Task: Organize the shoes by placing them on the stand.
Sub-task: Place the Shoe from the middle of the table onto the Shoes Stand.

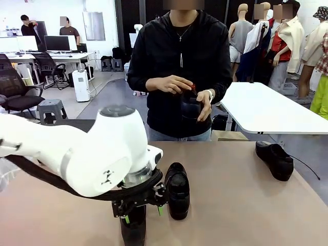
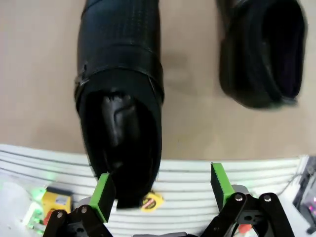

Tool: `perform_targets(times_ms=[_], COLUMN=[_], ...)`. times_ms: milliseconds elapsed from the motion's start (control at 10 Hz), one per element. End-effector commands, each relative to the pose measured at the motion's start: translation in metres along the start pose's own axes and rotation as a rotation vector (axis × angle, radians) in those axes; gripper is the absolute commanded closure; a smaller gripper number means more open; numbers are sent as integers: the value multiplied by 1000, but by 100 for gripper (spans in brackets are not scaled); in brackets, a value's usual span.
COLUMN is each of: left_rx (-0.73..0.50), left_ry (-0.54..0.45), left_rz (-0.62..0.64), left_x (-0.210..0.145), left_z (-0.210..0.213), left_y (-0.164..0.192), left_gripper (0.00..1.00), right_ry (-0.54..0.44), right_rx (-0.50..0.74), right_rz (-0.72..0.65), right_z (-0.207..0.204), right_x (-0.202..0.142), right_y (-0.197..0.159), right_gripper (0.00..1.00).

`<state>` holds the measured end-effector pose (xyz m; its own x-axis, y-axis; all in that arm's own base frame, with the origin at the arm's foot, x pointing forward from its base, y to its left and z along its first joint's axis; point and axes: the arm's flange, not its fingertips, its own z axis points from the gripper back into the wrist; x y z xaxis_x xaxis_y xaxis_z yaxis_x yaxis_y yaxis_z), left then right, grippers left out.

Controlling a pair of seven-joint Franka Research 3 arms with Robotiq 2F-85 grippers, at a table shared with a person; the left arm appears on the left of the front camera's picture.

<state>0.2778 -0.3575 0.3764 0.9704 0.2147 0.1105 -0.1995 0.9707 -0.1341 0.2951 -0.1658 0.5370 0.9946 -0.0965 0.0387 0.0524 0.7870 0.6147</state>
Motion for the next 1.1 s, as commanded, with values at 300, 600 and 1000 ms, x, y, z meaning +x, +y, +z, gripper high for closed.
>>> perform_targets(times_ms=[300, 600, 1000], left_rx=[3, 74, 117], left_ry=[-94, -81, -112], left_rz=[100, 128, 139], left_x=[25, 29, 29], left_z=[-35, -37, -35], left_y=[-29, -30, -28], left_gripper=[0, 62, 100], right_ry=[4, 4, 4], right_rx=[1, 1, 1], right_rz=[2, 2, 2], right_z=[3, 3, 3], right_x=[-1, -1, -1], right_y=[0, 0, 0], right_gripper=[0, 0, 0])
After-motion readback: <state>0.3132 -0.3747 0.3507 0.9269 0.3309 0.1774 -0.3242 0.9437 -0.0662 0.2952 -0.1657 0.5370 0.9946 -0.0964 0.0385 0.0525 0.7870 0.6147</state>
